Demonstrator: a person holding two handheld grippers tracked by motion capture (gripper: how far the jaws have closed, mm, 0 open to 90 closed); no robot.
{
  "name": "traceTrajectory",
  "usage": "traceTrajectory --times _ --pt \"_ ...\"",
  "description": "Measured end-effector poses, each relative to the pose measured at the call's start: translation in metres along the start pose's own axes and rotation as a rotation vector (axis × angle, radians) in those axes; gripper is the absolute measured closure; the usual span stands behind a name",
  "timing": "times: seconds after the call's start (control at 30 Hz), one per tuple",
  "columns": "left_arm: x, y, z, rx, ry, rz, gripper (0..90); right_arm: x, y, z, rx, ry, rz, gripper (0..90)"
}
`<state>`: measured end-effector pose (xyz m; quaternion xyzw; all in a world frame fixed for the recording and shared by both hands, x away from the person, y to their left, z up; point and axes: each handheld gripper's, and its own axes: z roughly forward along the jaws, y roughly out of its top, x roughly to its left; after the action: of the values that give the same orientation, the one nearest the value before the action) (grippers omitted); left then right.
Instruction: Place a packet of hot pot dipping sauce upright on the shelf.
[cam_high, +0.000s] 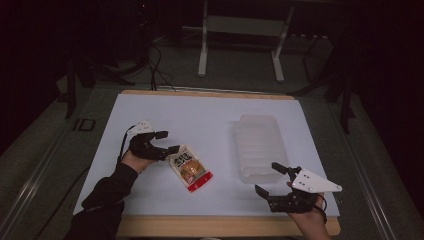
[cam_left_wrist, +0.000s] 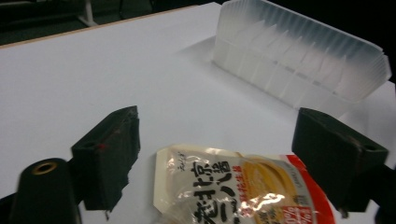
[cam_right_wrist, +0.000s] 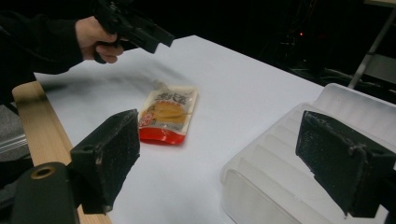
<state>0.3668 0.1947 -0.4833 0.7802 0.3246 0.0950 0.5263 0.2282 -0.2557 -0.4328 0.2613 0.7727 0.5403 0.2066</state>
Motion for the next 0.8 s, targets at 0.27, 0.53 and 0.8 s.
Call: traceTrajectory --times 0.27,0.53,0.8 --pt "0.016 -0.007 0.019 0.074 -0.001 -0.005 29.4 -0.001 -0.001 0.001 0.008 0.012 -0.004 14.0" --pt "0.034 -0.02 0.03 0.139 -0.013 -0.082 40.3 -0.001 -0.001 0.002 0.012 0.023 -0.004 14.4" --pt "0.04 -0.031 0.04 0.213 -0.017 -0.132 49.9 -0.001 -0.002 0.003 0.019 0.028 -0.004 14.5"
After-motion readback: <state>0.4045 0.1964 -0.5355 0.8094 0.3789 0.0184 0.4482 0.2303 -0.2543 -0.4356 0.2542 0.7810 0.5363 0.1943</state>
